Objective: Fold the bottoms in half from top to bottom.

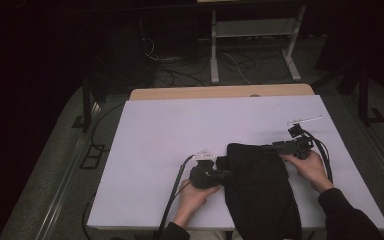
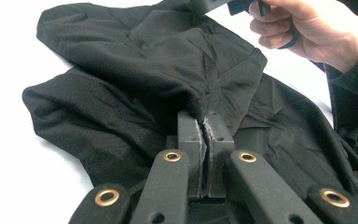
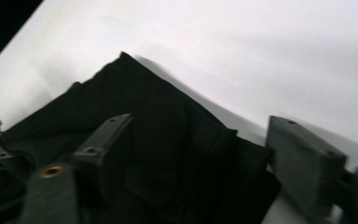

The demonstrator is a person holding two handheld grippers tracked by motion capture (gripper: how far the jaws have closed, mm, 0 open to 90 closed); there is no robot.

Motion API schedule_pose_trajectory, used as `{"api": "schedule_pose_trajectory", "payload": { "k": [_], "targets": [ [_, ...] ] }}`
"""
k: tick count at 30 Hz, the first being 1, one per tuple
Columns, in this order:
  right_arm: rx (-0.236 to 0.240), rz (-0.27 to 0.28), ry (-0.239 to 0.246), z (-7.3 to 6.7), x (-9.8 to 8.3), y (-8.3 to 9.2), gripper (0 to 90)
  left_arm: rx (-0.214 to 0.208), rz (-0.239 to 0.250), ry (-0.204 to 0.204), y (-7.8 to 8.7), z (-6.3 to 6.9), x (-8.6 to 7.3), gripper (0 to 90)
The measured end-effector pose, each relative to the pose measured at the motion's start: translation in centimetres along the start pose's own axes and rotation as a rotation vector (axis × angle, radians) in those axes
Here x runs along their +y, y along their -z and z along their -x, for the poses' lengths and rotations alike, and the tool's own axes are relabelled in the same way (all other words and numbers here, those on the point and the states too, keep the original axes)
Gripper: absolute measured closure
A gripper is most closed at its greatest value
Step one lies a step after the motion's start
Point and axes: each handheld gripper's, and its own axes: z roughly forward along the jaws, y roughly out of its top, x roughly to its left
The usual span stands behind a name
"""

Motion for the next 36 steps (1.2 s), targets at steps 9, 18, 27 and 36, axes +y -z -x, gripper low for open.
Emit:
{"api": "schedule_pose_trajectory", "payload": {
  "k": [9, 18, 27, 36],
  "targets": [
    [0.036, -0.011, -0.01, -0.16, -0.05, 0.01, 41.6, 0.001, 0.002, 0.006, -0.08, 0.05, -0.04, 86.4],
    [-0.01, -0.052, -0.037, -0.19, -0.1, -0.45, 50.3, 0.001, 0.002, 0.008, -0.21, 0.07, -0.08, 86.3],
    [-0.044, -0.051, -0.045, -0.1, -0.15, -0.28, 68.2, 0.0, 0.009, 0.009, -0.22, 0.09, -0.05, 86.3],
    [-0.041, -0.075, 0.002, -0.79, -0.15, -0.54, 81.3, -0.005, 0.01, 0.013, -0.22, 0.13, -0.03, 86.0]
  ]
}}
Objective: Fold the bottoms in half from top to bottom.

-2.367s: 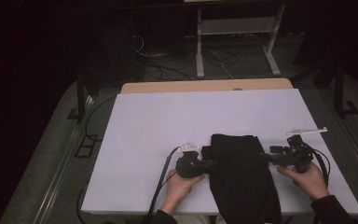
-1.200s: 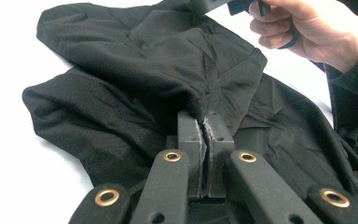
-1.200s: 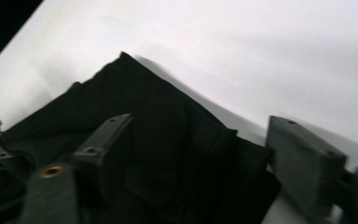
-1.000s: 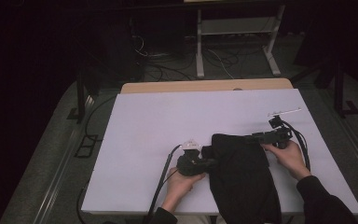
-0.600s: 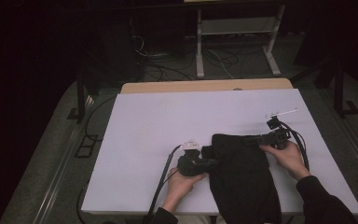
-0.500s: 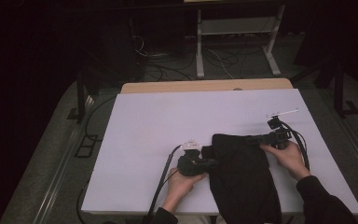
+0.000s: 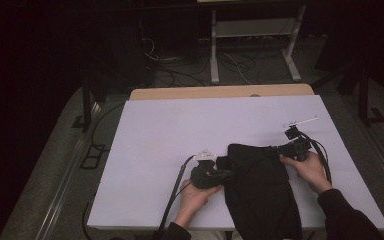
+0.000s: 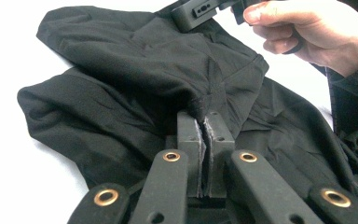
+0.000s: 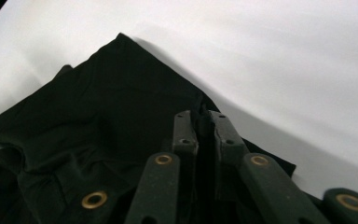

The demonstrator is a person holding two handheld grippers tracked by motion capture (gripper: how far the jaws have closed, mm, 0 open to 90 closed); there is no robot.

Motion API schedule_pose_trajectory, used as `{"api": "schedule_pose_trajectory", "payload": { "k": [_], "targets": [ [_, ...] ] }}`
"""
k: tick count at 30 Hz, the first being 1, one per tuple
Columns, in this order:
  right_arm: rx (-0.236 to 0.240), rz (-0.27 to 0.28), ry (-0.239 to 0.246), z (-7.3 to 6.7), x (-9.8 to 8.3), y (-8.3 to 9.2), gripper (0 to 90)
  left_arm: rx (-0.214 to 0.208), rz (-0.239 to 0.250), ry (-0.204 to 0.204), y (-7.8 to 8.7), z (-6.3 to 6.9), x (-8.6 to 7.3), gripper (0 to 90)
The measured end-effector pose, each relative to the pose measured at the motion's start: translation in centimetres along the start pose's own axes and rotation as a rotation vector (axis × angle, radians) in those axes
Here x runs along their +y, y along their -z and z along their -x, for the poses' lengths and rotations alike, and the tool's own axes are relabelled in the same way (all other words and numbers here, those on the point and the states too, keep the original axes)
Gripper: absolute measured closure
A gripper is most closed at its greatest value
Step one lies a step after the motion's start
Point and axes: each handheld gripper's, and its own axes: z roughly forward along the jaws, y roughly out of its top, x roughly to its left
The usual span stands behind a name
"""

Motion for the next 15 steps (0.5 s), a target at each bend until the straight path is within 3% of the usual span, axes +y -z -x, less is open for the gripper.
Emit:
{"api": "schedule_pose_trajectory", "payload": {
  "k": [9, 12, 15],
  "targets": [
    [0.035, 0.037, -0.032, 0.0, 0.0, 0.6, 83.0, 0.02, -0.013, -0.023, -0.2, 0.4, 0.0, 82.5],
    [0.055, 0.063, -0.041, -0.2, 0.1, 0.9, 83.0, 0.031, -0.023, -0.055, -0.2, 0.6, 0.1, 79.6],
    [0.078, 0.084, -0.048, -0.5, 0.1, 1.2, 83.0, 0.076, -0.039, -0.101, -0.2, 0.9, 0.1, 73.8]
  ]
}}
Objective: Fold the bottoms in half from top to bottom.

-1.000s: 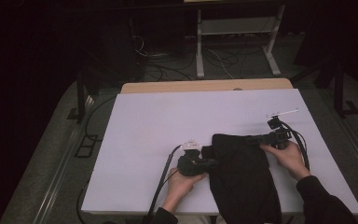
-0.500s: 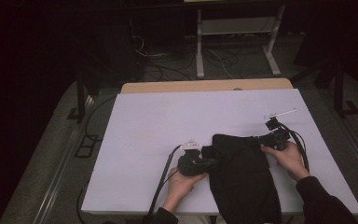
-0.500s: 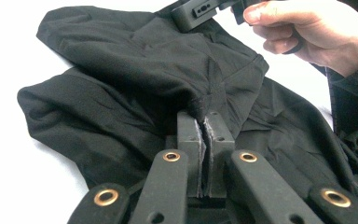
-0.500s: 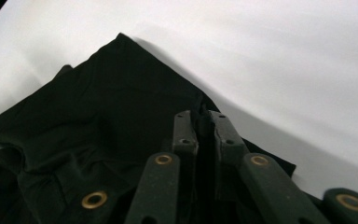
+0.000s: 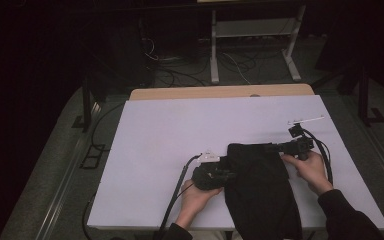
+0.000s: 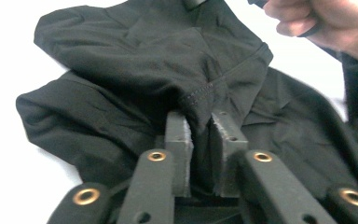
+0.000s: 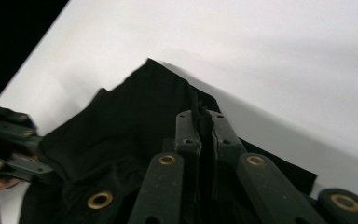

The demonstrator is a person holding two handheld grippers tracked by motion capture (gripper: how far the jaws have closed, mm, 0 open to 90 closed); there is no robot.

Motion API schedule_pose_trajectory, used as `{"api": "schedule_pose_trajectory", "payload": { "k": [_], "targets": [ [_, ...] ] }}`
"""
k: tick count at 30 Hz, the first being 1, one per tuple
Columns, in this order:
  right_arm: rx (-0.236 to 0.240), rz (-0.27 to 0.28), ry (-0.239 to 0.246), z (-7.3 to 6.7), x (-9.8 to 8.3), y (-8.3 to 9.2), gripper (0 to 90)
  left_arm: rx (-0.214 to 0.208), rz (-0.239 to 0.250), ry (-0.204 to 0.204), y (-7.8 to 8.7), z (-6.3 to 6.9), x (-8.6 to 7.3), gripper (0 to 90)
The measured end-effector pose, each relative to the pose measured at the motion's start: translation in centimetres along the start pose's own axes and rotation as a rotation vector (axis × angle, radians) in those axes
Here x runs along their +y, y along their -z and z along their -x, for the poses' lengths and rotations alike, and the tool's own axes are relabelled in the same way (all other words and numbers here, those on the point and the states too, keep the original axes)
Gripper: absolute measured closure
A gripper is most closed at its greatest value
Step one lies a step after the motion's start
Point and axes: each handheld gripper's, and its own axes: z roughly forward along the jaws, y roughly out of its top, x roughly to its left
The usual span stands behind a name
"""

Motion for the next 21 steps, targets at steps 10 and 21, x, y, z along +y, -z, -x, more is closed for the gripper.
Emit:
{"api": "schedule_pose_trajectory", "payload": {
  "k": [10, 21],
  "targets": [
    [0.04, 0.033, -0.006, -1.0, 0.0, 0.6, 83.1, 0.014, 0.0, 0.005, 0.4, 0.1, 0.5, 53.1],
    [0.099, 0.074, -0.014, -1.9, 0.0, 1.7, 83.1, 0.09, 0.056, -0.03, 1.7, 0.1, 1.3, 31.7]
  ]
}}
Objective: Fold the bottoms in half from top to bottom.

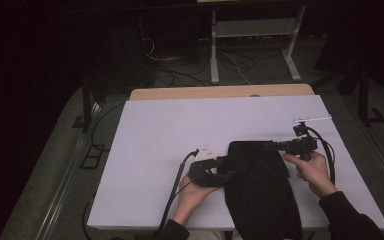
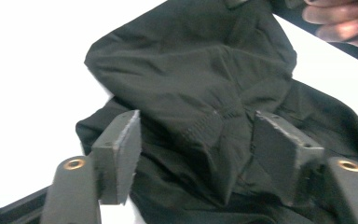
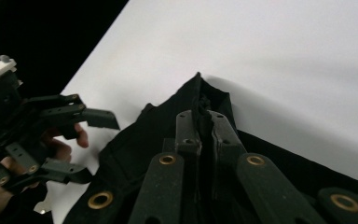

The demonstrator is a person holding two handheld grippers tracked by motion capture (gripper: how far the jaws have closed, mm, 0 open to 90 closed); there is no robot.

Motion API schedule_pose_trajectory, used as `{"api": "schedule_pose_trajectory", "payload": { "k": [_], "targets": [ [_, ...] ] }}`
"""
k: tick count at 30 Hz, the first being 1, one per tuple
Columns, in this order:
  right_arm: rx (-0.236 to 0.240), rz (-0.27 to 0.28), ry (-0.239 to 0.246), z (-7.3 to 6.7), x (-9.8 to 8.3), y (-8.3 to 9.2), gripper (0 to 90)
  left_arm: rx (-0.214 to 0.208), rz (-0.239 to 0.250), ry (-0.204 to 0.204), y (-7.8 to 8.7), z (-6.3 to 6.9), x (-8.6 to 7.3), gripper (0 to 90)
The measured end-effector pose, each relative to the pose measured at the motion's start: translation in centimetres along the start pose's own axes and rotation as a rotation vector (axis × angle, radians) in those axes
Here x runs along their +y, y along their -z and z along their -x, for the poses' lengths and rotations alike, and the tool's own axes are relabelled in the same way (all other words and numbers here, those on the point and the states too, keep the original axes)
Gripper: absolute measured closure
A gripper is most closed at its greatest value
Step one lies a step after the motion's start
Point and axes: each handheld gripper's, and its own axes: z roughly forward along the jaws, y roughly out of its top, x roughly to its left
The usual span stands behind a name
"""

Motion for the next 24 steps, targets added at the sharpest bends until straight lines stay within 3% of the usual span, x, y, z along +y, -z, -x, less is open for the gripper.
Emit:
{"api": "schedule_pose_trajectory", "payload": {
  "k": [5, 10, 13, 19, 24],
  "targets": [
    [0.012, 0.005, 0.007, -0.3, -0.1, 0.5, 83.1, -0.032, 0.045, 0.054, 0.4, -0.6, 0.3, 24.2],
    [0.019, 0.011, 0.008, -0.5, -0.4, 1.0, 83.1, -0.03, 0.047, 0.053, 0.8, -1.0, 0.6, 17.7],
    [0.024, -0.005, 0.029, -0.9, -0.5, 1.2, 83.1, -0.027, 0.062, 0.065, 1.0, -1.5, 0.9, 15.5],
    [0.068, 0.006, 0.025, -1.7, -0.6, 1.5, 83.1, -0.047, 0.111, 0.141, 1.3, -2.7, 1.2, 13.7],
    [0.084, -0.007, 0.059, -2.9, -1.2, 1.6, 83.0, -0.031, 0.13, 0.146, 1.6, -3.2, 1.3, 12.8]
  ]
}}
